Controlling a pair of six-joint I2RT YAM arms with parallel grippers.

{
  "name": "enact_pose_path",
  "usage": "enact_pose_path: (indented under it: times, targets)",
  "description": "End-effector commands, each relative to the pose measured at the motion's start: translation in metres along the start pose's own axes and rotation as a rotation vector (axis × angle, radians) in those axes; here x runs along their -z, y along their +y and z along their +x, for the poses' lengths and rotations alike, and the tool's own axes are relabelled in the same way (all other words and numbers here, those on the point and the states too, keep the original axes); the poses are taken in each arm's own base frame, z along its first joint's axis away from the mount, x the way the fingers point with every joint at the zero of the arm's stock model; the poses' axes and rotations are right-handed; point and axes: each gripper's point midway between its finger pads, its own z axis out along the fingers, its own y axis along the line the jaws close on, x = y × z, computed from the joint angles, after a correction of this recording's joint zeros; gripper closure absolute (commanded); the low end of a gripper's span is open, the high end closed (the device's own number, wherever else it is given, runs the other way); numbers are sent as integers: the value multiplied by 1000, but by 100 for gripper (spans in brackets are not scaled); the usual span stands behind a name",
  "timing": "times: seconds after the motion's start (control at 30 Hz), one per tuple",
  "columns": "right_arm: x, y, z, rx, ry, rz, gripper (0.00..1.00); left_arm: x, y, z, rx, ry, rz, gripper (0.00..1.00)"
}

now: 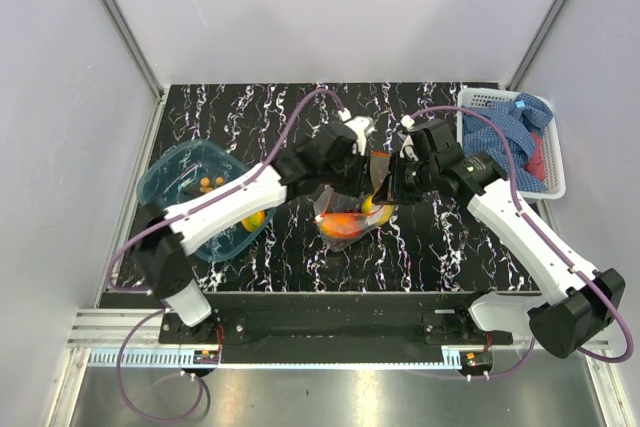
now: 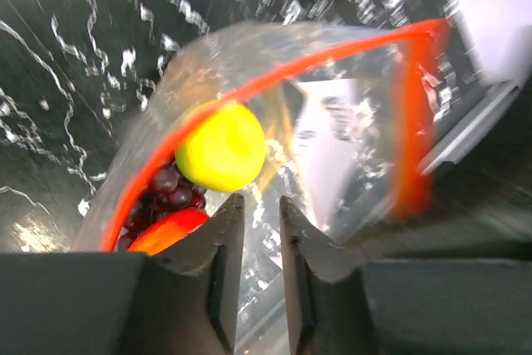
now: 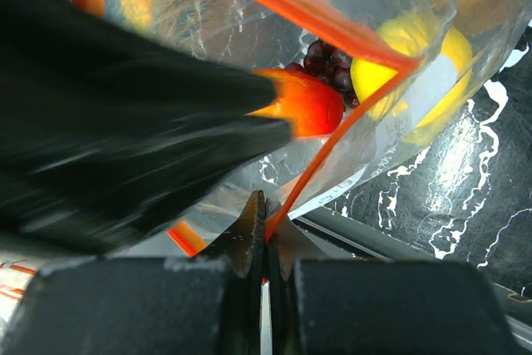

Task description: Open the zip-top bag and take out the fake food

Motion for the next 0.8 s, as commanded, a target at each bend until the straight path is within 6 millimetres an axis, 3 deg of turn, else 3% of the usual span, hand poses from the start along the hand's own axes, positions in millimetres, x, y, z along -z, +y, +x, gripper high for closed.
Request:
enact_pose_path:
  times: [0.0,0.2,0.27,0.37,0.43,0.57,0.77]
  targets:
    - [18,11,-9,0,-64,-28,100,-14,-4,9,-5,81,7,76]
    - [18,2,1,-29,-54,1,100,-45,5,32,-28,152,-39,73]
    - [19,0,4,-35,-53,4,100,-50,7,36,-36,160,-61,65]
    - [21,-2,5,-39,-60,10,100,-59,11,49,-32,197,-79,41]
    - [21,-4,7,-41,-60,13,100,-65,15,55,-24,210,-92,34]
    - [22,-7,10,-48,-59,18,100,-79,22,67,-6,239,-119,26]
    - [21,-10,15,-49,-52,21,100,-97,26,67,16,215,-132,25]
